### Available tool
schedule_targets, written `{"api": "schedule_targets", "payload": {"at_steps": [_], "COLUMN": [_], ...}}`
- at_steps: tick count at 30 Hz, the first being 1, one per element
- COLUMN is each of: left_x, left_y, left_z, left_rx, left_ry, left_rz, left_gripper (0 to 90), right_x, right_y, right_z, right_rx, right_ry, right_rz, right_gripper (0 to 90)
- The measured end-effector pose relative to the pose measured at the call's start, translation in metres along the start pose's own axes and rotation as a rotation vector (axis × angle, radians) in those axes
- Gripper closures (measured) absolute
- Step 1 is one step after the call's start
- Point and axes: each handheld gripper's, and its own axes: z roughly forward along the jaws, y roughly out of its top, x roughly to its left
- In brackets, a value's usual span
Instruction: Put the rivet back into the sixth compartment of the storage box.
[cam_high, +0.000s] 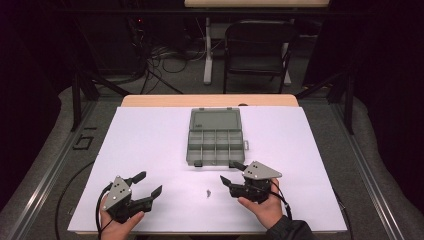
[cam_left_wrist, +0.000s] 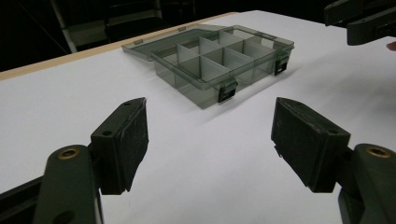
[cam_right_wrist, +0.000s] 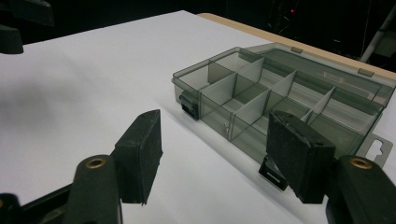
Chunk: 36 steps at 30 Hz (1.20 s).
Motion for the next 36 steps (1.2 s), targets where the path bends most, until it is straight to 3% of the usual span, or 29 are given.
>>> {"api": "schedule_targets", "payload": {"at_steps": [26,36], "left_x": [0.000,0.000], "left_y": [0.000,0.000], "left_z": [0.000,0.000], "left_rx": [0.002,0.000], "left_ry": [-0.002,0.000], "left_rz": [0.001,0.002], "left_gripper": [29.5,29.4], "right_x": [0.020,0.028], "right_y": [-0.010,-0.017], "right_z": [0.010,0.022], "right_rx": [0.050,0.118], "right_ry": [0.070,0.117], "right_rz": [-0.040,-0.052], "right_gripper": [37.8,49.3]}}
